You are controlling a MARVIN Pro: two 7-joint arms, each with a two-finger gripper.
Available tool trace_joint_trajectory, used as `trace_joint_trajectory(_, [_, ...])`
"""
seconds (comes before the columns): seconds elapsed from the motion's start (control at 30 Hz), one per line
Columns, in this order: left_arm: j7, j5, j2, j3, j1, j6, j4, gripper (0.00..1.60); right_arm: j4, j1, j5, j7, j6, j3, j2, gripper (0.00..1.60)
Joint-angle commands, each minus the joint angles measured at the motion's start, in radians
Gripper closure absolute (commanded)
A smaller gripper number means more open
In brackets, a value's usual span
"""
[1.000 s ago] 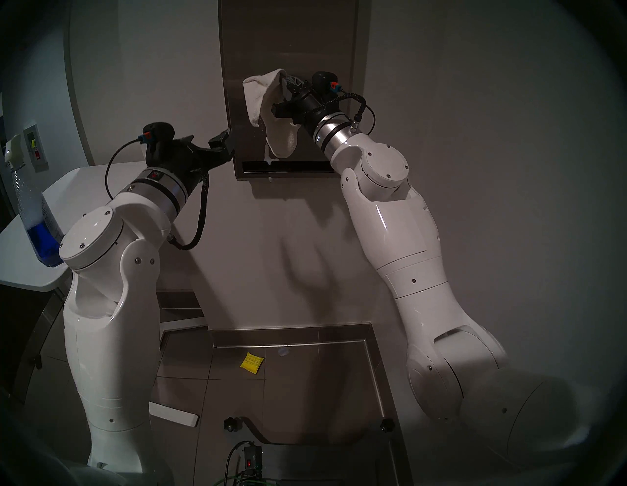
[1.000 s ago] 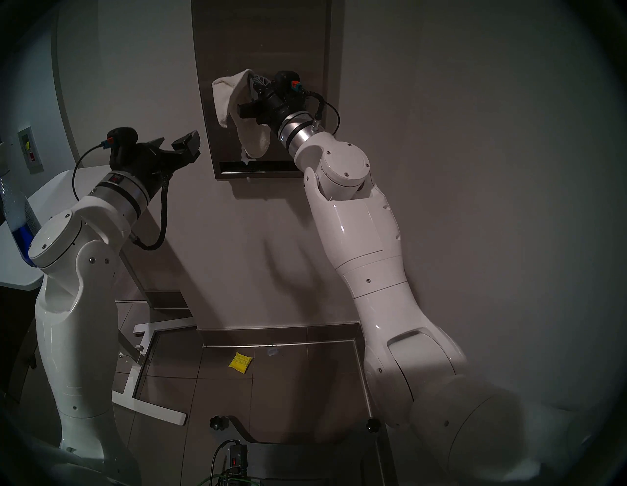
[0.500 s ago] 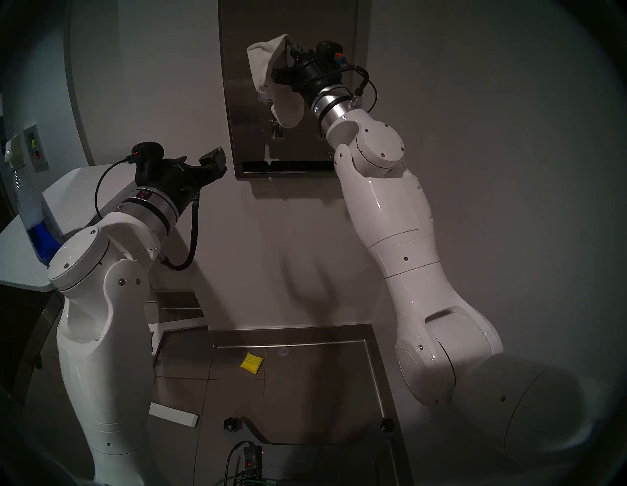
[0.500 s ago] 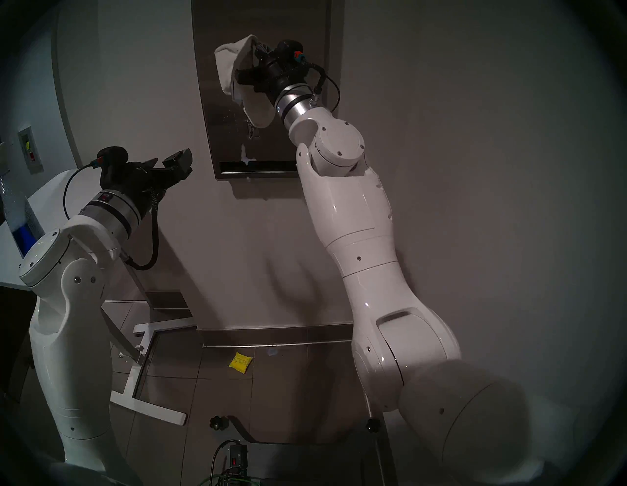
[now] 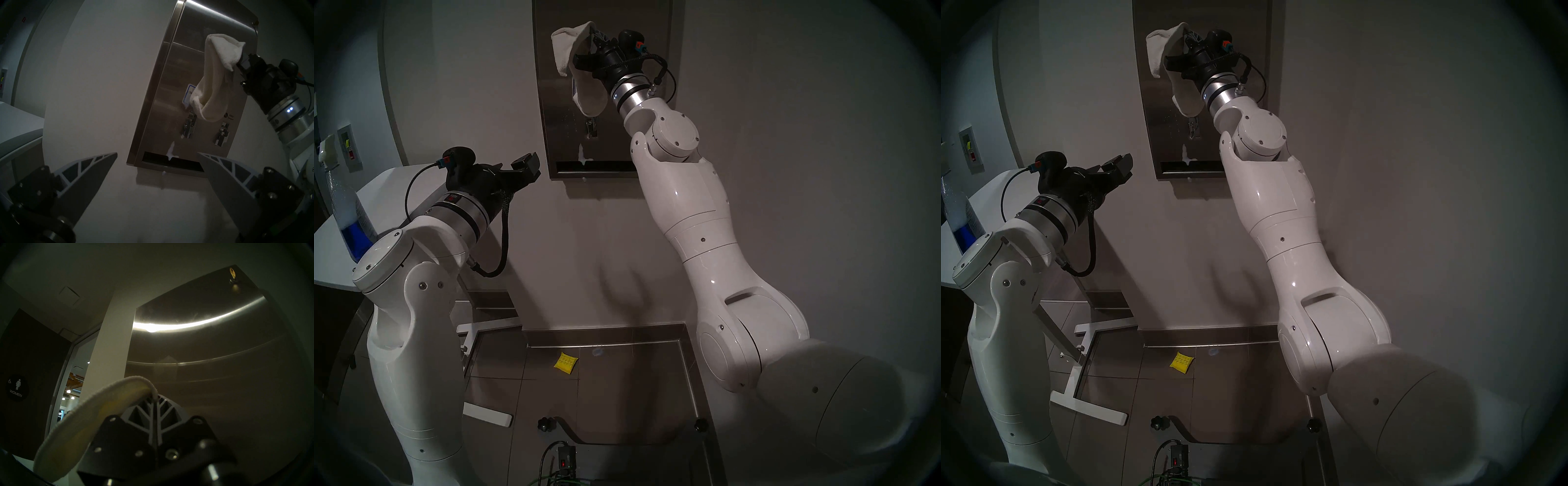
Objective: Pick up the cloth and wipe the surface
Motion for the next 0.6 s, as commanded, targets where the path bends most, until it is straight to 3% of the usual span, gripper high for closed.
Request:
trace_joint_trajectory(0.0, [-0.002, -0.014, -0.007, -0.009, -0.027, 0.001, -0.035, 0.0, 0.084, 0.095, 0.008, 0.018, -0.052, -0.008, -0.043, 1.6])
trace_joint_trajectory(0.3, [-0.003, -0.016, -0.011, -0.011, -0.028, 0.007, -0.035, 0.0, 0.203, 0.153, 0.011, 0.038, -0.082, -0.005, -0.055, 1.6])
trace_joint_trajectory(0.53, [-0.004, -0.016, -0.012, -0.012, -0.027, 0.008, -0.035, 0.0, 0.282, 0.206, 0.012, 0.022, -0.072, 0.037, -0.049, 1.6])
trace_joint_trajectory(0.57, [-0.004, -0.016, -0.013, -0.012, -0.027, 0.008, -0.035, 0.0, 0.264, 0.185, 0.008, 0.007, -0.066, 0.053, -0.051, 1.6])
